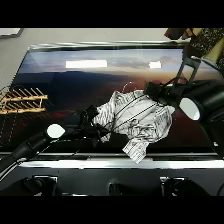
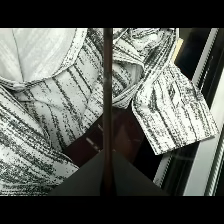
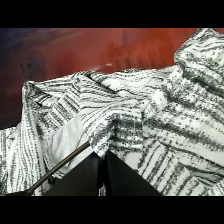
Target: Fold the clothes and pants, and hang the long-sleeved shirts on hangers.
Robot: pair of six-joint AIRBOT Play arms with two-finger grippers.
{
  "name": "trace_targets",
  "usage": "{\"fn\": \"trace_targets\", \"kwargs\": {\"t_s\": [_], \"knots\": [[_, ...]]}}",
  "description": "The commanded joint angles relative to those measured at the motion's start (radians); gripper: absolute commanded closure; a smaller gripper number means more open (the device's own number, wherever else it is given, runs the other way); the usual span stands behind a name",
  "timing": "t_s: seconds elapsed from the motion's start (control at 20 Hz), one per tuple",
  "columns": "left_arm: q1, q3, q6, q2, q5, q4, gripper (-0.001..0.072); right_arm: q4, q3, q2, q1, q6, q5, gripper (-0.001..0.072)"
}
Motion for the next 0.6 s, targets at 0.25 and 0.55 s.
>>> {"fn": "trace_targets", "kwargs": {"t_s": [0.25,0.55], "knots": [[-0.016,0.054,-0.047,-0.028,0.014,0.005,0.0689,-0.043,0.027,0.004,0.001,-0.016,0.033,0.0681],[-0.017,0.055,-0.118,-0.039,-0.001,0.045,0.0689,-0.079,0.157,0.005,0.001,-0.051,0.108,0.0681]]}}
